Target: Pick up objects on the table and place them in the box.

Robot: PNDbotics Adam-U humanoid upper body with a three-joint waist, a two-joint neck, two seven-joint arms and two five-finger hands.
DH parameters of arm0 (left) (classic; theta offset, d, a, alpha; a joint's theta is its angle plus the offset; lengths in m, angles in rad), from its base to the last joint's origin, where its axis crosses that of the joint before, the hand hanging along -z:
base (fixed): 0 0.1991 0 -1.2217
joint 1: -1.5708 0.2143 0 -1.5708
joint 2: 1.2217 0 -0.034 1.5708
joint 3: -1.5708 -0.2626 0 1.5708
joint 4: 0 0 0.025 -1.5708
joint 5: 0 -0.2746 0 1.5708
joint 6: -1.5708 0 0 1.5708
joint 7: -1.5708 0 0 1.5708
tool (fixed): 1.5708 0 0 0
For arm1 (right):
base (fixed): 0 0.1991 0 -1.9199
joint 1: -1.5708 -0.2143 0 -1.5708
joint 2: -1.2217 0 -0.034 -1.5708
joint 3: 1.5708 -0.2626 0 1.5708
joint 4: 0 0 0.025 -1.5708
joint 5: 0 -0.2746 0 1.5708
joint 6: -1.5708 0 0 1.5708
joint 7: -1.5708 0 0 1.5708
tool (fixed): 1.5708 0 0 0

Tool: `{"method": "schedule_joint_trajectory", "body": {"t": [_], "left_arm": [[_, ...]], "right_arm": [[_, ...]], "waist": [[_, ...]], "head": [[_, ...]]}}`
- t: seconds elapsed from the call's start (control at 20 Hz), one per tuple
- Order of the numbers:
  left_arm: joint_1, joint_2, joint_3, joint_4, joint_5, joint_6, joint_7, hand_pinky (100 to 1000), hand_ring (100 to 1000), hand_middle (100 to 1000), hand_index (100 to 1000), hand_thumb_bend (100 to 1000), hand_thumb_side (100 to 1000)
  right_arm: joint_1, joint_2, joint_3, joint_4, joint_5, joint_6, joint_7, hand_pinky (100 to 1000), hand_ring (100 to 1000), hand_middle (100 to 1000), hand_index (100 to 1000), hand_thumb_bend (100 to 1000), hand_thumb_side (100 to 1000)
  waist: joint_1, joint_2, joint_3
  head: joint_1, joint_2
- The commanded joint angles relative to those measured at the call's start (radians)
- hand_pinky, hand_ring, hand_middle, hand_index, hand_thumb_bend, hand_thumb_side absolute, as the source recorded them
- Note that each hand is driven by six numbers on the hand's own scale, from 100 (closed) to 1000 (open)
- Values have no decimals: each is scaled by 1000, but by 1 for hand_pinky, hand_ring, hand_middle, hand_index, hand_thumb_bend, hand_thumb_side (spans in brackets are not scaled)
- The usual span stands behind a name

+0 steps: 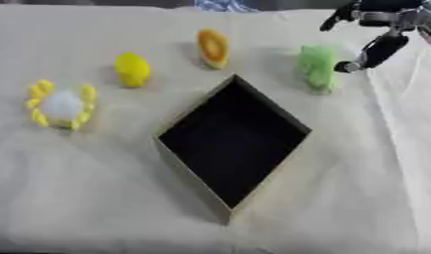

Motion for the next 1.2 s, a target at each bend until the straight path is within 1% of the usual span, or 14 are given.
{"method": "schedule_joint_trajectory", "body": {"t": [0.05, 0.25, 0.55, 0.75, 0.8, 0.95, 1.0, 1.05, 1.1, 1.15, 1.2], "left_arm": [[-5, 26, 2, -17, 2, 0, -1, 831, 689, 641, 812, 138, 715], [-6, 25, 1, -15, 3, -1, -1, 831, 690, 641, 811, 137, 715], [-8, 23, 1, -13, 6, -1, -2, 830, 691, 640, 809, 135, 717], [-9, 22, 0, -12, 7, -1, -3, 830, 690, 637, 807, 130, 718], [-9, 21, 0, -12, 8, -1, -3, 830, 691, 636, 806, 128, 719], [-10, 21, 0, -11, 8, -2, -5, 831, 691, 633, 806, 127, 720], [-9, 21, 0, -11, 8, -2, -5, 831, 691, 631, 805, 127, 721], [-9, 21, 0, -11, 8, -2, -4, 831, 692, 631, 805, 127, 721], [-9, 21, 0, -11, 8, -2, -5, 831, 692, 630, 805, 127, 722], [-9, 21, 0, -11, 8, -2, -5, 831, 692, 630, 805, 127, 722], [-10, 21, -1, -11, 8, -2, -6, 831, 692, 629, 805, 128, 721]], "right_arm": [[-34, 5, -9, 49, 34, -8, 2, 900, 938, 837, 896, 444, 265], [-42, 37, -18, 119, 80, -21, -12, 892, 922, 814, 895, 446, 238], [-42, 75, -43, 221, 115, -36, -1, 879, 887, 787, 892, 457, 201], [-39, 97, -60, 270, 134, -46, -16, 868, 864, 749, 873, 467, 122], [-39, 102, -62, 277, 141, -48, -25, 861, 848, 723, 853, 464, 102], [-31, 110, -75, 278, 128, -46, -70, 854, 819, 643, 791, 374, 100], [-27, 110, -79, 266, 108, -43, -88, 853, 806, 595, 756, 314, 100], [-21, 107, -81, 248, 83, -37, -105, 853, 802, 583, 746, 296, 100], [-16, 103, -80, 225, 57, -27, -121, 852, 791, 551, 720, 243, 100], [-11, 98, -78, 200, 34, -14, -136, 851, 788, 543, 713, 238, 100], [-9, 93, -77, 173, 15, 0, -152, 849, 780, 522, 694, 215, 100]], "waist": [[3, -14, 3], [6, -13, 7], [10, -9, 10], [13, -5, 11], [14, -4, 12], [15, -3, 13], [15, -4, 13], [15, -4, 13], [15, -5, 13], [15, -6, 12], [14, -7, 11]], "head": [[4, 4], [4, 4], [4, 3], [5, -1], [5, -2], [5, -2], [5, -1], [6, -1], [6, -1], [6, -1], [6, 0]]}}
